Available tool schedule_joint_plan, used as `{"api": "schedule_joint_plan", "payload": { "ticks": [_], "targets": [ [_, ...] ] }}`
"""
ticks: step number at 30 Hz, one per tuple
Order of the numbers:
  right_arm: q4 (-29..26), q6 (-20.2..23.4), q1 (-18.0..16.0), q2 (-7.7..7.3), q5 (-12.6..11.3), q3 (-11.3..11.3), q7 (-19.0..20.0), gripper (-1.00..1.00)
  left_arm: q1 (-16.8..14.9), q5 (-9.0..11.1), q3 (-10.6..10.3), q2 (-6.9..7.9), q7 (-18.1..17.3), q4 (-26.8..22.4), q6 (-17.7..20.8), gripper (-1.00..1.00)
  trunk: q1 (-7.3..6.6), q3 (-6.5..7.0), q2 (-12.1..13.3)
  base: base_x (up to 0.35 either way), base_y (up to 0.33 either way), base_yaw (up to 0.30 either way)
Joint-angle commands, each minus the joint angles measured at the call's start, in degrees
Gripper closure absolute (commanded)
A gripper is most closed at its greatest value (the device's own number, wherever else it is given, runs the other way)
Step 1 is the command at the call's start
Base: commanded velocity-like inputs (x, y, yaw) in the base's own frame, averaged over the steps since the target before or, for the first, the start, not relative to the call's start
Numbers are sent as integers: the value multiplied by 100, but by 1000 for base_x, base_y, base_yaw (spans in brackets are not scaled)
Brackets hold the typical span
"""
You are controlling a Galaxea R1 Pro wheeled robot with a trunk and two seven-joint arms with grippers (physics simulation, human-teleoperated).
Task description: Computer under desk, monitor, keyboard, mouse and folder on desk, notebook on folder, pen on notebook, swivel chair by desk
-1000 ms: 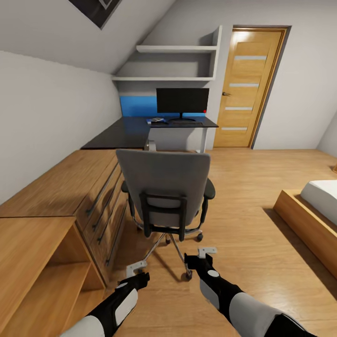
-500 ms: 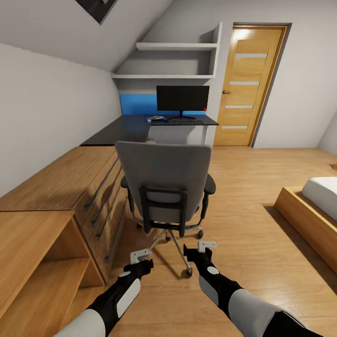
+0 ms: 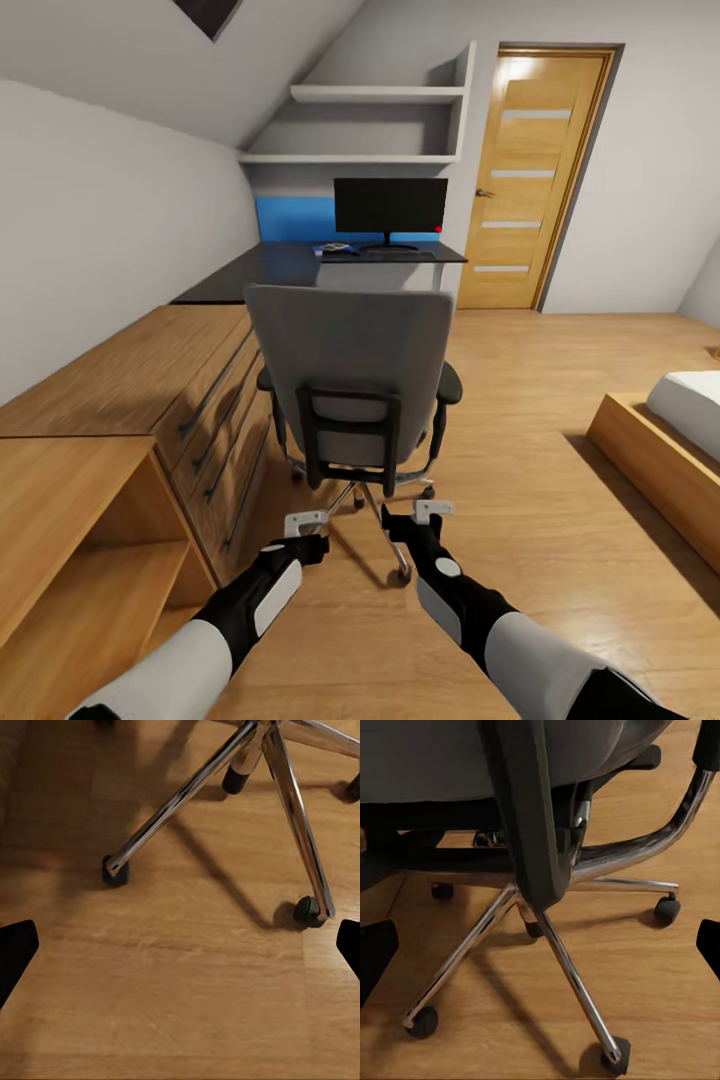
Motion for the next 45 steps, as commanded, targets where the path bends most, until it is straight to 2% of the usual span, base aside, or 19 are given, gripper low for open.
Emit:
{"api": "schedule_joint_plan", "payload": {
  "ticks": [1, 5, 11, 13, 16, 28, 39, 45],
  "targets": [
    [-60, -18, -2, -3, 4, 48, -39, -100, -7, 59, -35, 22, 53, 21, -33, -100, 22, -24, -44, 0, 0, 0],
    [-214, -12, 15, -5, 112, 42, -40, -100, -12, 59, -30, 46, 51, 198, -230, -100, 109, -95, -204, 0, 0, 0],
    [-268, -10, 23, -151, 132, 47, -41, -100, -13, 27, -45, 45, 44, 269, -1091, -100, 131, -113, -245, 0, 0, 0],
    [-267, -6, 24, -182, 132, 48, -41, -100, -13, 21, -65, 44, 38, 287, -1532, -100, 131, -113, -245, 0, 0, 0],
    [-256, -1, 26, -178, 132, 48, -42, -100, -13, 34, -70, 56, 43, 304, -1745, -100, 131, -113, -245, 0, 0, 0],
    [91, -5, 30, -134, 136, 144, -8, -100, -13, 40, -72, 87, 32, 388, -1847, -100, 131, -113, -245, 109, 0, 0],
    [136, 29, 30, -114, 164, 366, 87, -100, -13, 37, -80, 82, 24, 426, -1849, -100, 131, -113, -245, 124, 0, 0],
    [185, 122, 30, -47, 170, 401, 99, -100, -13, 36, -81, 79, 16, 466, -1849, -100, 131, -113, -245, 94, 0, 0]
  ]
}}
